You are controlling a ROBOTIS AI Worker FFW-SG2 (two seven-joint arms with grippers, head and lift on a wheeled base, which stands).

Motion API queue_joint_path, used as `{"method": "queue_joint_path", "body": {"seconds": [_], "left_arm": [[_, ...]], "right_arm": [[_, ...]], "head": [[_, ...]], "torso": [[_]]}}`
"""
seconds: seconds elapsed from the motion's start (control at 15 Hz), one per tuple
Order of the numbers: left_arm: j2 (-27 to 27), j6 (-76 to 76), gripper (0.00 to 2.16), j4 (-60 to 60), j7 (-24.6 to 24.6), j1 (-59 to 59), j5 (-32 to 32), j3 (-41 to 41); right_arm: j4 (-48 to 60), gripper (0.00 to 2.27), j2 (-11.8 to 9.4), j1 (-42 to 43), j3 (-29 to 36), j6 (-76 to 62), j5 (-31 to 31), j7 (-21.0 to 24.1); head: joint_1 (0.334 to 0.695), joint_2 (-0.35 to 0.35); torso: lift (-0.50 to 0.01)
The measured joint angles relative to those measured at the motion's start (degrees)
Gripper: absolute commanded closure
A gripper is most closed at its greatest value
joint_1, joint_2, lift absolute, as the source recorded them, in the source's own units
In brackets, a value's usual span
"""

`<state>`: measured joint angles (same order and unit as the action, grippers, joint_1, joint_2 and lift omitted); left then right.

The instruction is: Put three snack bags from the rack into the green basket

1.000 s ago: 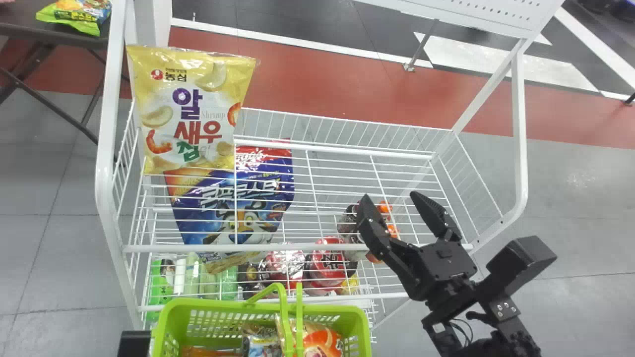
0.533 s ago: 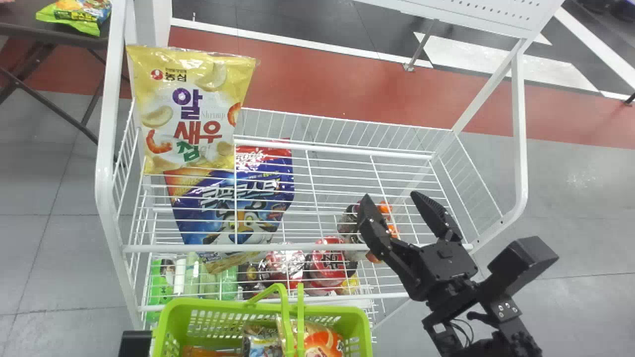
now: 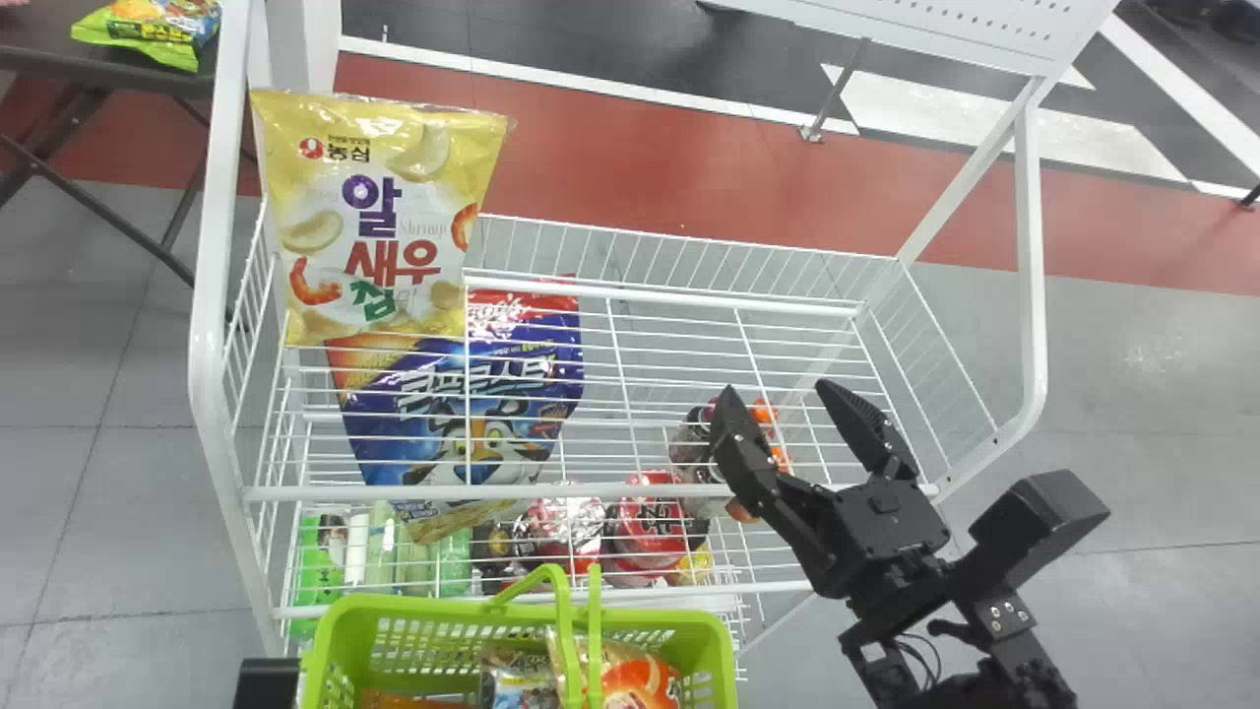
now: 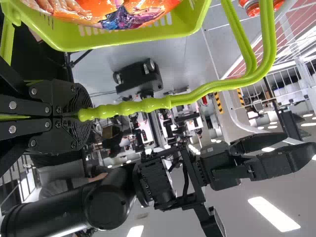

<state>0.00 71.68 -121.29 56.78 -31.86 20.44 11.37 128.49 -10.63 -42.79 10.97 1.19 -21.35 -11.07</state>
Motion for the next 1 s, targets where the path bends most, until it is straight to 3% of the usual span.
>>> {"method": "queue_joint_path", "body": {"seconds": [1.0], "left_arm": [[0.0,-0.3,1.39,0.0,0.0,0.2,0.0,-0.1]], "right_arm": [[-0.9,0.08,0.3,1.2,0.4,0.5,-0.5,-0.1]], "head": [[0.695,-0.35]], "torso": [[0.0]]}}
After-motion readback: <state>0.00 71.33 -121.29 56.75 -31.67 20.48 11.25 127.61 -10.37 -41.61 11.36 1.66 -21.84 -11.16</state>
